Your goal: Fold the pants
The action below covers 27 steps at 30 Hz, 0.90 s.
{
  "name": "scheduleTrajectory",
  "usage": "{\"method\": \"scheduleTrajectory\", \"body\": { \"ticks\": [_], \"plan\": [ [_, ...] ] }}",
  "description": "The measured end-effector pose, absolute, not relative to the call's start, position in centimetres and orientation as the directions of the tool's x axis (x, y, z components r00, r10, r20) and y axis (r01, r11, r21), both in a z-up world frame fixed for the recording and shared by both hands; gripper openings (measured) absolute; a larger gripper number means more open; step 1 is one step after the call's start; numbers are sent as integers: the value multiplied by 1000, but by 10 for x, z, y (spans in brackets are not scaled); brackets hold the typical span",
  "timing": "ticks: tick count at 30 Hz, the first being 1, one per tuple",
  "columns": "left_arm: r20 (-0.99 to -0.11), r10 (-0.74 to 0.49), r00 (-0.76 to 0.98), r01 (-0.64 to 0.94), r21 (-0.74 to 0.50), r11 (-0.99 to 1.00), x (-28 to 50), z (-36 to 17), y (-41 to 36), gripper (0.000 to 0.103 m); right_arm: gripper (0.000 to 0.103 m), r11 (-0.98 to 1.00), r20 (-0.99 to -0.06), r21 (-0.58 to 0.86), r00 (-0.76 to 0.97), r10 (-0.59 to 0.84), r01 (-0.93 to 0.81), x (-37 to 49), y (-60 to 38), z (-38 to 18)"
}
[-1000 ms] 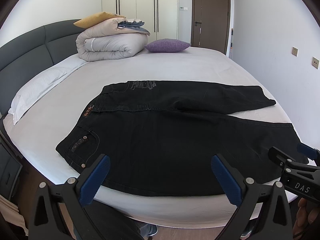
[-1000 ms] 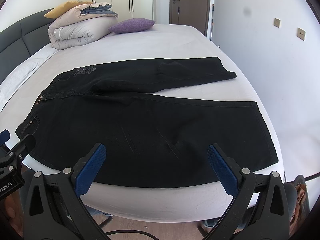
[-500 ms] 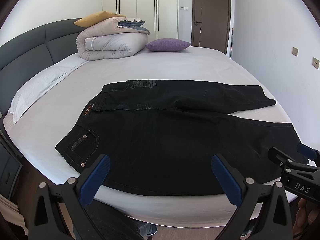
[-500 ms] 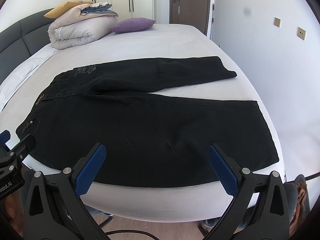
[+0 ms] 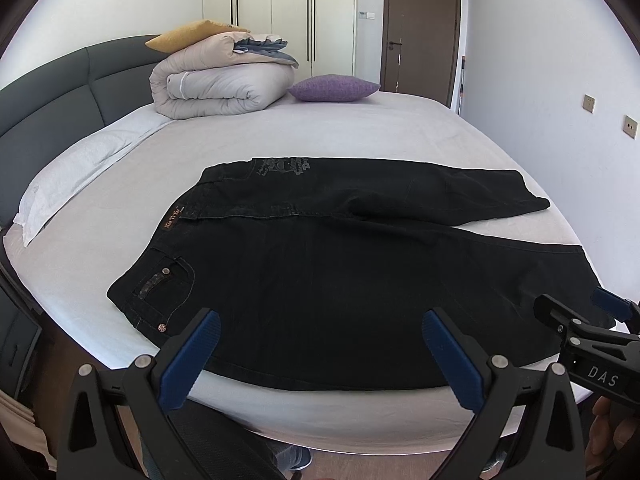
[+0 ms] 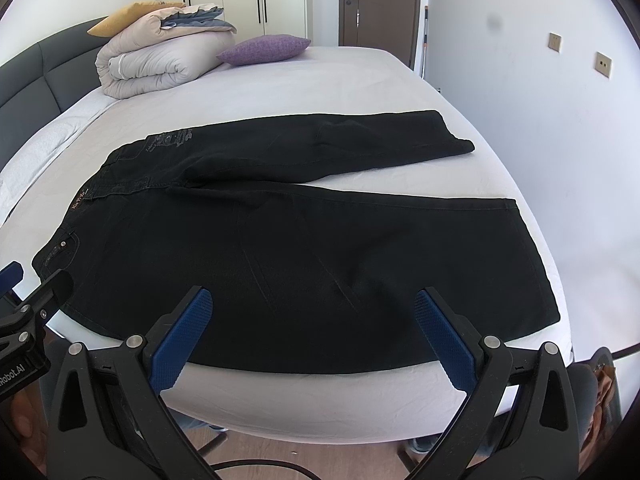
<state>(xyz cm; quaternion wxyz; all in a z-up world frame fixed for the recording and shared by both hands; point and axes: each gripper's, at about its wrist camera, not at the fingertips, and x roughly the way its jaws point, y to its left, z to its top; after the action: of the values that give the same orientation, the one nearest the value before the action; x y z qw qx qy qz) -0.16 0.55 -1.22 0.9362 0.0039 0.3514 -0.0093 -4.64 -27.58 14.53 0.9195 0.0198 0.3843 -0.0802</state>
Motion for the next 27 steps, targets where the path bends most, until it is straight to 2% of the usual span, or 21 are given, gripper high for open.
{"method": "scheduleTrajectory", "body": {
  "ticks": [22,27],
  "plan": [
    [-654,-36,756,45,-3,999,-5,-15,1,103,103,989,-711,16,697,-91,144,-44,-272,143],
    [-729,-122,673,40,-128,991,31,-37,34,103,103,996,-704,67,710,7,56,-21,-275,145]
  ]
}}
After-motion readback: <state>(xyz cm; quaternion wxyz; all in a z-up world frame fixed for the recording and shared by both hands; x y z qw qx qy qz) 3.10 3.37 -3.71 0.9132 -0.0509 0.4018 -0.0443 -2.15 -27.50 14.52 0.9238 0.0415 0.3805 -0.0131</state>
